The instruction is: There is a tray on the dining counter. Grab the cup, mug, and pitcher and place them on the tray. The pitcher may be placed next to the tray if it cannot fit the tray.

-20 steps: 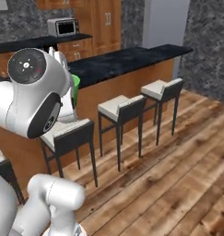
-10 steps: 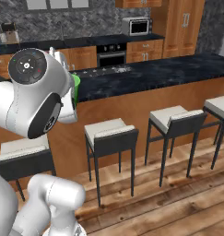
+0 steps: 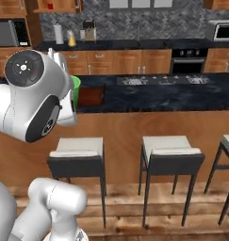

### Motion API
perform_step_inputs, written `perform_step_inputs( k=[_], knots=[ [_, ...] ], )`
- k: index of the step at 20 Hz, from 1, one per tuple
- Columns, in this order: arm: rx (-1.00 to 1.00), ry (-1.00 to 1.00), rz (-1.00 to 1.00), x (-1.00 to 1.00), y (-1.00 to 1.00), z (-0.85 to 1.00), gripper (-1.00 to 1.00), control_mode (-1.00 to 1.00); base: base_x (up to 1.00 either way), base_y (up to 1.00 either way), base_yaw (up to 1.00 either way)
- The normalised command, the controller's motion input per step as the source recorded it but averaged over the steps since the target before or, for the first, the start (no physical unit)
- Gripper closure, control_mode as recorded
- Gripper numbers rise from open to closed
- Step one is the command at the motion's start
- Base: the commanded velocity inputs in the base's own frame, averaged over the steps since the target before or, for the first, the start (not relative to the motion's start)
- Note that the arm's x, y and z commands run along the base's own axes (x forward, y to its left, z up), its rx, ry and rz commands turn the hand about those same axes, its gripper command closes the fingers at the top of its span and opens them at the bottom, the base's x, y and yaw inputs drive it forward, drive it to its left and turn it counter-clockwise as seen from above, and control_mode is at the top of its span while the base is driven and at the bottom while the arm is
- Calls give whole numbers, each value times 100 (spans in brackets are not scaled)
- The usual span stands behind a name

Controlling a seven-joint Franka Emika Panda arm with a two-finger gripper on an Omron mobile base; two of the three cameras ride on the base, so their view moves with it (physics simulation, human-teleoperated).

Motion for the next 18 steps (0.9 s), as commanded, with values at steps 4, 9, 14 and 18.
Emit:
perform_step_inputs(
  k=[4, 9, 14, 18],
  knots=[
    [0, 0, 0, 0, 0, 0, 100, 100, 69, 0, 48],
    [0, 0, 0, 0, 0, 0, 100, 100, 66, 0, 45],
    [0, 0, 0, 0, 0, 0, 100, 100, 61, -2, 16],
    [0, 0, 0, 0, 0, 0, 100, 100, 61, 0, -6]
  ],
)
